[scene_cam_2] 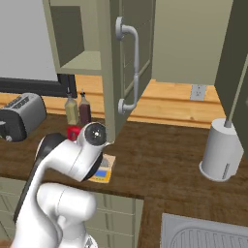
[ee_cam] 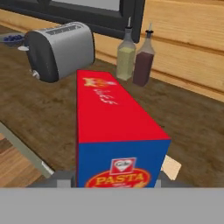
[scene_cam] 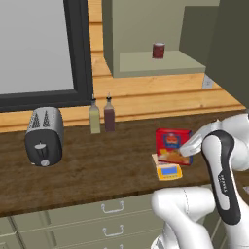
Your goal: Pick the boxed food and place it on the digital scale for weighing, and close the cabinet.
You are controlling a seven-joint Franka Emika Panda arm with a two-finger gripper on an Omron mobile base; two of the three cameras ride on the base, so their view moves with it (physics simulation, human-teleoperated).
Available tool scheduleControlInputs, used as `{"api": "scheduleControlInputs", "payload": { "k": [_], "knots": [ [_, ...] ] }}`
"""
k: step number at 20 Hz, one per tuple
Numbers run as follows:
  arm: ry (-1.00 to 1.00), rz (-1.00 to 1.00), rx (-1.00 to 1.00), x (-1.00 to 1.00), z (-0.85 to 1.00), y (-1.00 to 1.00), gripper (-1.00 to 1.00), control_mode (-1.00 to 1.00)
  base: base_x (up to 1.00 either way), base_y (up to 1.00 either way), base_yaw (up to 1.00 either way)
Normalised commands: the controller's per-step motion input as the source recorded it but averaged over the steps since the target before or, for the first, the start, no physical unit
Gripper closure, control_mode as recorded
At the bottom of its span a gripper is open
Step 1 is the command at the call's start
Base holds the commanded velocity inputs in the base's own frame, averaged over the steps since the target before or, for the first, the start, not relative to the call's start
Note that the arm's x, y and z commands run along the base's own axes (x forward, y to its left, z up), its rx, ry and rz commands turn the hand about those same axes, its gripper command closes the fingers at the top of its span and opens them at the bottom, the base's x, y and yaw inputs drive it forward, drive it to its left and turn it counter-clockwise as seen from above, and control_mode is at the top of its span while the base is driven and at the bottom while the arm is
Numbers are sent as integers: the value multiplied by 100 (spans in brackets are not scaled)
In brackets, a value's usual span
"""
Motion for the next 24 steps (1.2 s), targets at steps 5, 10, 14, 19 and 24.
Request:
{"api": "scheduleControlInputs", "payload": {
  "k": [5,10,14,19,24],
  "knots": [
    [-16,1,8,18,-70,12,100,-100,0,0,0],
    [0,1,6,19,-5,0,100,-100,0,0,0],
    [-7,1,0,29,-17,0,100,-100,0,0,0],
    [-32,0,0,17,-39,0,100,-100,0,0,0],
    [-12,0,0,20,-30,-7,100,-100,0,0,0]
  ]
}}
